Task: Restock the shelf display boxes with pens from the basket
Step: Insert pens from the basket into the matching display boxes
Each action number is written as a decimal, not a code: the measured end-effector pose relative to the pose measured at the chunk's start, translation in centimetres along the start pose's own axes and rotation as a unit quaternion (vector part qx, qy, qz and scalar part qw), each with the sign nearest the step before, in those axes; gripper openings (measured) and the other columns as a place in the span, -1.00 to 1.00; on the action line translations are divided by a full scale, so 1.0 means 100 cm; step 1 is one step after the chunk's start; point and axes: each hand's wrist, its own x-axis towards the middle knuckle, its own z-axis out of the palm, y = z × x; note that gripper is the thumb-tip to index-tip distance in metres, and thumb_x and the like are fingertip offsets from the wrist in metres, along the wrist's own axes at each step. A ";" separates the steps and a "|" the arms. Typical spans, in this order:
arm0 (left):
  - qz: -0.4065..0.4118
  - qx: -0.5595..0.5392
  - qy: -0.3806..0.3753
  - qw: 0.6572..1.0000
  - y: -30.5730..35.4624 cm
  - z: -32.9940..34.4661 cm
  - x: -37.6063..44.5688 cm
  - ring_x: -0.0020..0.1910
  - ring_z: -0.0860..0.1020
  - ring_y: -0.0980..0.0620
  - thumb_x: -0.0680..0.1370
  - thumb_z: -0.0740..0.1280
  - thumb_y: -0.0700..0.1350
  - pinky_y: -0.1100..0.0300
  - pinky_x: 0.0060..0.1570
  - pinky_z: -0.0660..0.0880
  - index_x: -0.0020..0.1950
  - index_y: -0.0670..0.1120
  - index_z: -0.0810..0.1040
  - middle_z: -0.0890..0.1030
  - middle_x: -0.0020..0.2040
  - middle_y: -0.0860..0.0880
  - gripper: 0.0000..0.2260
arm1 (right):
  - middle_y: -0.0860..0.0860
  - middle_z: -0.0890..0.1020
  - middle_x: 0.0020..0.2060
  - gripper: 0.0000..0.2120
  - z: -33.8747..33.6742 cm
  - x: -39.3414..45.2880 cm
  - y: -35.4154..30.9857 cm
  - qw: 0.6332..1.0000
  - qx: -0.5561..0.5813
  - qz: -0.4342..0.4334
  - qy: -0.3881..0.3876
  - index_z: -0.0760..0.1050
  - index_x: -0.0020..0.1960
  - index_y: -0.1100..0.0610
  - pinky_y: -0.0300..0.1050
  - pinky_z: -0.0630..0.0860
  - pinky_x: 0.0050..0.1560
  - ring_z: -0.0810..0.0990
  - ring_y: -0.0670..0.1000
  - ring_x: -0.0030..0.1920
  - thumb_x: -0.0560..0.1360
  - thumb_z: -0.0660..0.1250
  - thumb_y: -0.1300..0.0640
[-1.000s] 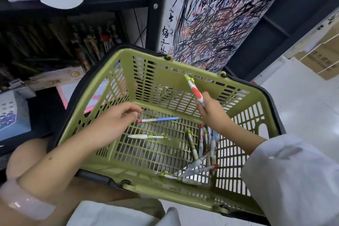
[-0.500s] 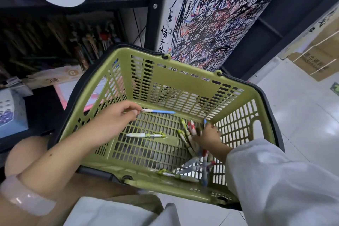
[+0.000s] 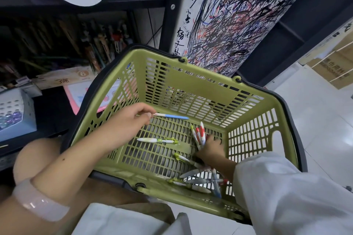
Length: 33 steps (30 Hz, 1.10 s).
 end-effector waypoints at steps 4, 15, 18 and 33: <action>0.002 0.004 -0.004 1.000 -0.002 0.000 0.000 0.06 0.50 0.22 0.60 0.16 -0.07 0.12 0.15 0.42 -0.04 0.25 0.46 0.58 -0.02 0.15 -0.81 | -0.03 0.44 -0.24 -0.61 -0.010 0.003 -0.006 0.997 0.040 -0.056 -0.037 0.33 0.15 0.15 -0.31 0.44 -0.48 0.50 -0.07 -0.31 0.41 0.41 0.14; -0.008 -0.019 0.000 1.000 0.003 -0.002 -0.003 0.07 0.53 0.13 0.61 0.15 -0.10 0.00 0.24 0.41 -0.01 0.16 0.49 0.59 0.04 0.07 -0.81 | 0.00 0.43 -0.20 -0.58 -0.033 -0.016 -0.050 0.982 0.070 -0.158 -0.081 0.23 0.14 0.15 -0.23 0.49 -0.38 0.46 -0.07 -0.29 0.42 0.40 0.14; -0.011 -0.046 0.011 0.999 0.008 -0.005 -0.004 0.02 0.55 0.16 0.61 0.14 -0.13 0.03 0.23 0.42 -0.01 0.12 0.50 0.59 0.03 0.06 -0.81 | 0.05 0.47 -0.11 -0.48 -0.063 -0.029 -0.075 0.958 0.166 -0.222 -0.071 0.19 0.31 0.24 -0.22 0.44 -0.41 0.47 -0.08 -0.31 0.45 0.34 0.17; -0.026 -0.461 0.131 0.877 0.045 -0.014 -0.017 -0.20 0.64 0.20 0.49 0.37 -0.03 0.37 -0.31 0.52 0.11 0.06 0.54 0.69 -0.20 0.07 -0.79 | 0.12 0.60 0.05 -0.68 -0.139 -0.180 -0.191 0.786 0.348 -0.478 -0.180 0.43 0.21 0.15 -0.26 0.52 0.10 0.57 -0.05 0.09 0.49 0.22 0.37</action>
